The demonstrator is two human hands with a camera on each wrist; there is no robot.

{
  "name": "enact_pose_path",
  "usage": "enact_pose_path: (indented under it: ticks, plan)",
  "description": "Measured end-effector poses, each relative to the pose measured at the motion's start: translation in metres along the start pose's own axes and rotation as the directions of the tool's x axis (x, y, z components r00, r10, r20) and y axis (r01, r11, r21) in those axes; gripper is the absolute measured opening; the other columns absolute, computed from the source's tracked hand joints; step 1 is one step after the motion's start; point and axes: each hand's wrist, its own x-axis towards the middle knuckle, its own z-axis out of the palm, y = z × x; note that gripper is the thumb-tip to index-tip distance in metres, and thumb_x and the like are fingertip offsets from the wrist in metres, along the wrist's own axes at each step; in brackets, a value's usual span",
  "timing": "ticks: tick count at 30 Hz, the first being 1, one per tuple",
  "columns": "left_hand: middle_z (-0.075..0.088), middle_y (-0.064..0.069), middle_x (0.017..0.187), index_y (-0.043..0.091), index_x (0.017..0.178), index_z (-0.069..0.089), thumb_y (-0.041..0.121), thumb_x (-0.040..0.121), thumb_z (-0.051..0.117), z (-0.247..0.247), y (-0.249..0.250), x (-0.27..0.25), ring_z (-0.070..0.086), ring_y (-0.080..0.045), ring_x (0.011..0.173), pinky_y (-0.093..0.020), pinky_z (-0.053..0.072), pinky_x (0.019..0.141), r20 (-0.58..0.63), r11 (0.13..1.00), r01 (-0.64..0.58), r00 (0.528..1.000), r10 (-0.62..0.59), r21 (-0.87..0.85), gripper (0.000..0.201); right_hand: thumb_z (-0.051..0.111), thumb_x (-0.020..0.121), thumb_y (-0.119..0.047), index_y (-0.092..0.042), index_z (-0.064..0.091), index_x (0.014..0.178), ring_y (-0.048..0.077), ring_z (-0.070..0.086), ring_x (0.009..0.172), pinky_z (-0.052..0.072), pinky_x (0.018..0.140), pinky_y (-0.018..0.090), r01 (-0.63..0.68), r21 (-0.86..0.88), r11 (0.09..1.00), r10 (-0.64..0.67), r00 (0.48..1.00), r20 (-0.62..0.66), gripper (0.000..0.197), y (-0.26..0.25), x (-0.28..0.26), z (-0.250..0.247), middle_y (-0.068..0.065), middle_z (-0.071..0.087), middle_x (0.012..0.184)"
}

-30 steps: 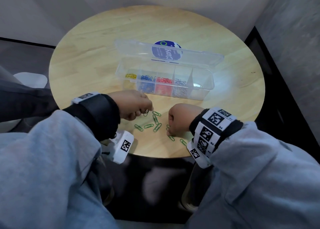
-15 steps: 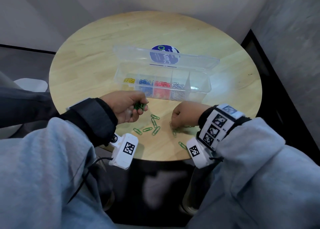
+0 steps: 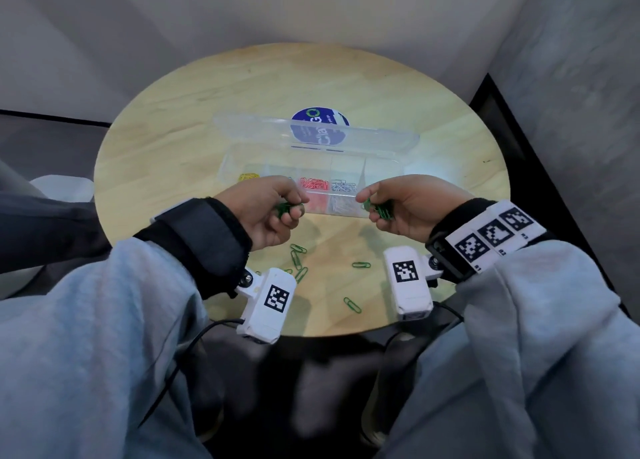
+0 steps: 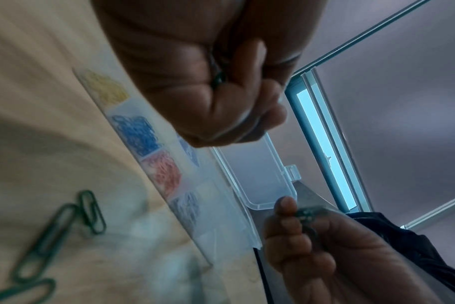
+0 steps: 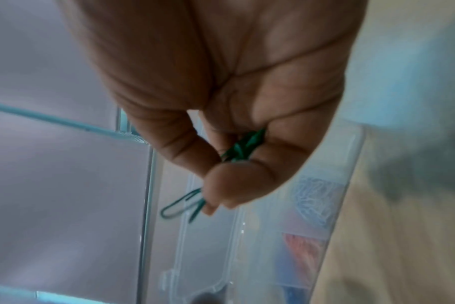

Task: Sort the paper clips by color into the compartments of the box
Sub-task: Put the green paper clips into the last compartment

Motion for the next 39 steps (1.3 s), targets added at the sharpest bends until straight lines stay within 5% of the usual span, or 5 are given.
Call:
enact_pose_path:
  ticks: [17, 25, 28, 33, 39]
  plan:
    - [0.052, -0.016, 0.094, -0.003, 0.103, 0.051, 0.026, 0.096, 0.038, 0.068, 0.047, 0.031, 0.059, -0.025, 0.086, -0.030, 0.051, 0.078, 0.106, 0.995, -0.039, 0.993, 0.049, -0.094, 0.032, 0.034, 0.090, -0.009, -0.006, 0.040, 0.110, 0.031, 0.043, 0.091, 0.055, 0.058, 0.030, 0.138, 0.458, 0.878, -0.042, 0.976, -0.212, 0.021, -0.029, 0.020, -0.035, 0.017, 0.038, 0.108]
    - [0.039, -0.014, 0.106, -0.005, 0.121, 0.041, 0.032, 0.091, 0.044, 0.097, 0.051, 0.046, 0.046, -0.023, 0.091, -0.028, 0.045, 0.078, 0.121, 0.983, -0.016, 0.992, 0.039, -0.185, 0.048, 0.030, 0.093, -0.015, 0.008, 0.042, 0.118, 0.036, 0.017, 0.144, 0.023, 0.116, 0.041, 0.082, 0.391, 0.917, -0.014, 0.985, -0.175, 0.036, -0.030, 0.018, -0.036, 0.032, 0.023, 0.148]
    - [0.029, -0.018, 0.146, -0.008, 0.141, 0.025, 0.036, 0.089, 0.048, 0.103, 0.047, 0.050, 0.034, -0.026, 0.135, -0.037, 0.030, 0.113, 0.132, 0.977, -0.050, 0.988, 0.079, -0.209, 0.072, 0.032, 0.092, -0.012, 0.006, 0.048, 0.111, 0.033, 0.039, 0.131, 0.035, 0.108, 0.038, 0.084, 0.347, 0.934, -0.021, 0.983, -0.182, 0.030, -0.027, 0.014, -0.040, 0.027, 0.042, 0.132]
    - [0.013, -0.022, 0.156, -0.004, 0.147, 0.017, 0.050, 0.088, 0.048, 0.106, 0.041, 0.047, 0.009, -0.025, 0.148, -0.038, 0.017, 0.119, 0.157, 0.981, -0.049, 0.984, 0.079, -0.187, 0.086, 0.037, 0.089, -0.003, -0.006, 0.054, 0.079, 0.019, 0.054, 0.065, 0.047, 0.062, 0.026, 0.072, 0.016, 0.997, -0.065, 0.964, -0.258, 0.021, -0.024, 0.005, -0.045, 0.009, 0.053, 0.074]
    - [0.056, -0.007, 0.091, 0.009, 0.107, 0.056, 0.025, 0.093, 0.051, 0.082, 0.038, 0.029, 0.061, -0.017, 0.080, -0.020, 0.053, 0.066, 0.080, 0.979, -0.157, 0.986, 0.148, 0.129, 0.022, 0.047, 0.090, -0.004, -0.007, 0.051, 0.074, 0.018, 0.045, 0.052, 0.037, 0.048, 0.026, 0.033, -0.378, 0.925, -0.085, 0.989, -0.123, 0.017, -0.016, 0.000, -0.036, 0.007, 0.049, 0.064]
